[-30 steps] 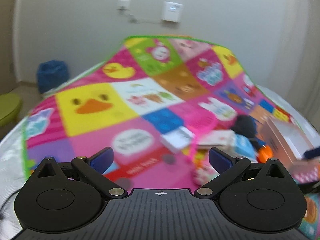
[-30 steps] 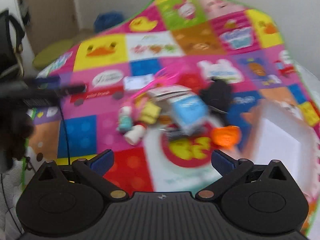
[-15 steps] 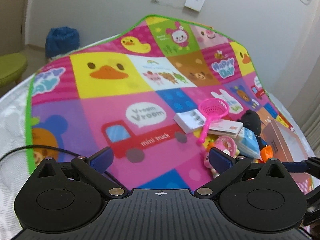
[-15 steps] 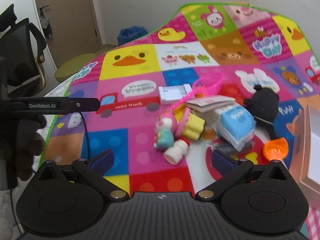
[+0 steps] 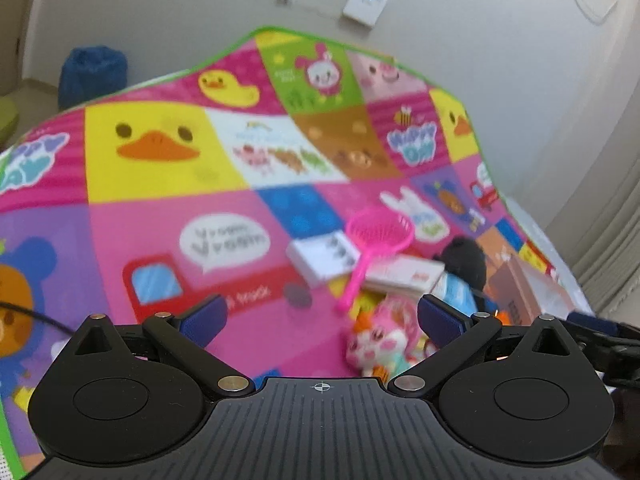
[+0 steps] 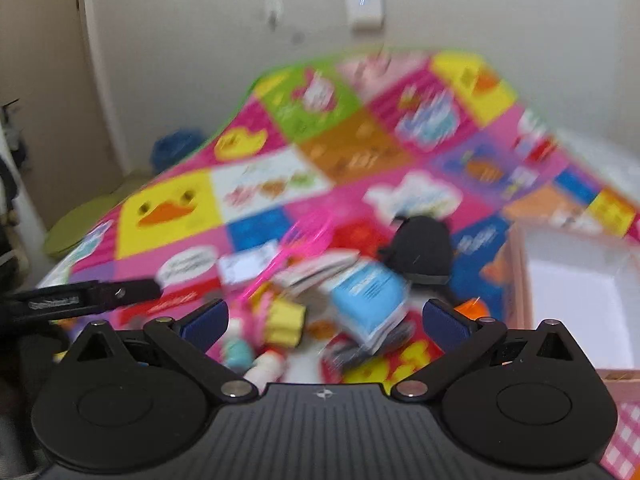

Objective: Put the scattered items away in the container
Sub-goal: 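Move right tool toward white bottle toy while left tool approaches pink cat figurine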

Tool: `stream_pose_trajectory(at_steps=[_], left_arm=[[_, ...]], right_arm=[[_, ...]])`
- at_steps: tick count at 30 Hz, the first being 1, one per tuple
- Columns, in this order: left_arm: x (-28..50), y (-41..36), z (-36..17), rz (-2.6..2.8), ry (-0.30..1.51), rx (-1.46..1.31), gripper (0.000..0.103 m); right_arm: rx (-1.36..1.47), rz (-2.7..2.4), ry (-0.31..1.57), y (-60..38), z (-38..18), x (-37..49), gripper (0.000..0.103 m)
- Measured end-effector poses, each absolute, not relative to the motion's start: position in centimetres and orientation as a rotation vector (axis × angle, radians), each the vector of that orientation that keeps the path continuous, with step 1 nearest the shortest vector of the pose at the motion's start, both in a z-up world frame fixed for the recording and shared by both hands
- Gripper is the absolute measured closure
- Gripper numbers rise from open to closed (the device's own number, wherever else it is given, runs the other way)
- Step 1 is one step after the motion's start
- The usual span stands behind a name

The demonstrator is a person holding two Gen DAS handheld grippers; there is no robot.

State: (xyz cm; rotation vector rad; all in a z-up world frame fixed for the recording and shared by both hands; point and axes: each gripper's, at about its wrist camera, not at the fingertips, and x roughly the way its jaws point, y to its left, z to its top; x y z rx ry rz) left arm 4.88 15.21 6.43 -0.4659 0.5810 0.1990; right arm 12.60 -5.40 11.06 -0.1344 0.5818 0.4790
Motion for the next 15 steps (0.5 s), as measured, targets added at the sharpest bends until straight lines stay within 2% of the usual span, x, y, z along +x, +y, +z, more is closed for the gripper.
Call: stream_pose_trajectory(at_steps=[1,3,4,5,7,13,15], left_arm=[[4.6,15.3,6.4,0.202,0.584,-0.444,0.0],[4.0,15.5,6.5,0.202,0.583,-0.402,0.0],[3.8,15.6,6.7,0.205,0.582,-0.38,0.0],[3.6,15.6,6.9,0.209,0.58,-0.36,0.0],[3.5,15.7,7.4,0.21,0.582,-0.331,0.0],[2.6,16.1,7.8,0.227,0.574,-0.332,0.0],[2.4,16.3,7.5,0.23,0.575,-0.366,0.0]], right_arm=[[-0.199,0.476,0.565,-4.4,10.0,11.9,0.0],[-0.287,0.506,0.553,-2.7,8.0,10.4,0.007],[-0.297,0.519,0.559,-2.3,7.2,9.7,0.015],[-0.303,0.554,0.581,-1.9,6.5,9.3,0.029],[-0.334,0.63,0.608,-1.4,5.5,8.9,0.048],[-0.313,0.639,0.643,-0.1,3.6,10.3,0.048],[-0.308,0.618,0.656,0.3,2.9,11.0,0.051]])
